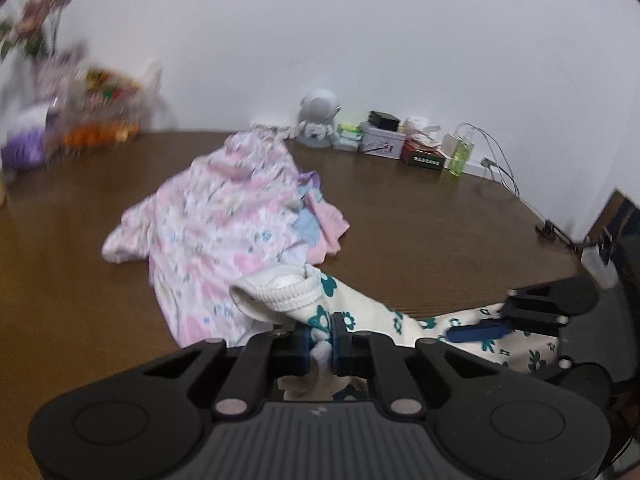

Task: Fold clothes
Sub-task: 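Grasp the strip end with the left tool while the right tool lifts the other end, then carry the lifted strip end with the right tool over toward the left tool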

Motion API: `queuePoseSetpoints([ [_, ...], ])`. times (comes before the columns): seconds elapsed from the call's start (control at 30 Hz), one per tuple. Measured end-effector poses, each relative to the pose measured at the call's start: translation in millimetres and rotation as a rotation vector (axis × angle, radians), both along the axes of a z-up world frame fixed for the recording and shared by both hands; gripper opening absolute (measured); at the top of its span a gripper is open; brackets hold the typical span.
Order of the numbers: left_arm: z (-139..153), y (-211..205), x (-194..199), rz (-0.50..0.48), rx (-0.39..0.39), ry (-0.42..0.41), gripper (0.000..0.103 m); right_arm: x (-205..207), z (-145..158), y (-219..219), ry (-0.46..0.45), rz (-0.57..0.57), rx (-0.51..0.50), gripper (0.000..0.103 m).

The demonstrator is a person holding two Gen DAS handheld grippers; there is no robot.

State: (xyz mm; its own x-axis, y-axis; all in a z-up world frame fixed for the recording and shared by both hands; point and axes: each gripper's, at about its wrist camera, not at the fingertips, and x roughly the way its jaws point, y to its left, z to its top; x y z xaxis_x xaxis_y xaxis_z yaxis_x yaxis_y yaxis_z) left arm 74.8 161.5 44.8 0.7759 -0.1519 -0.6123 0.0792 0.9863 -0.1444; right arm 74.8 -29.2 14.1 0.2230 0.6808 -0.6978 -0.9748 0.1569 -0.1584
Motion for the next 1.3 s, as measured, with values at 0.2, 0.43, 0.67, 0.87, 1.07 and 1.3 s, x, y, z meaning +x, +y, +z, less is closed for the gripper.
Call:
queuePoseSetpoints([
  [0.2,19.5,-21.0,1.6,-0.066,0.138,-0.051,0.008,2.1,8.2,-7.6,0.029,-0.019,0.050,0.043],
  [0.43,29.0,-65.3,5.2,-0.167,0.323,-0.082,0.008,9.1,16.5,-21.8,0.015,-0.038,0.075,0.043],
  [0.67,27.1,-85.5,3.8,-0.181,0.402,-0.067,0.008,-1.3,0.1,22.2,-0.023,0.053,0.030,0.030],
  [0.87,27.8,-102.5,1.5,-0.225,0.438,-0.079,0.008,9.8,5.5,-0.7,0.046,-0.002,0.094,0.032],
  [1.07,19.4,-135.5,11.7,-0.317,0.440,-0.065,0.008,33.1,20.1,-78.0,0.089,-0.205,0.177,0.032],
  [1.3,-17.9,-179.4,26.3,-0.420,0.391,0.023,0.009,58.5,17.0,-153.4,0.152,-0.426,0.281,0.032],
])
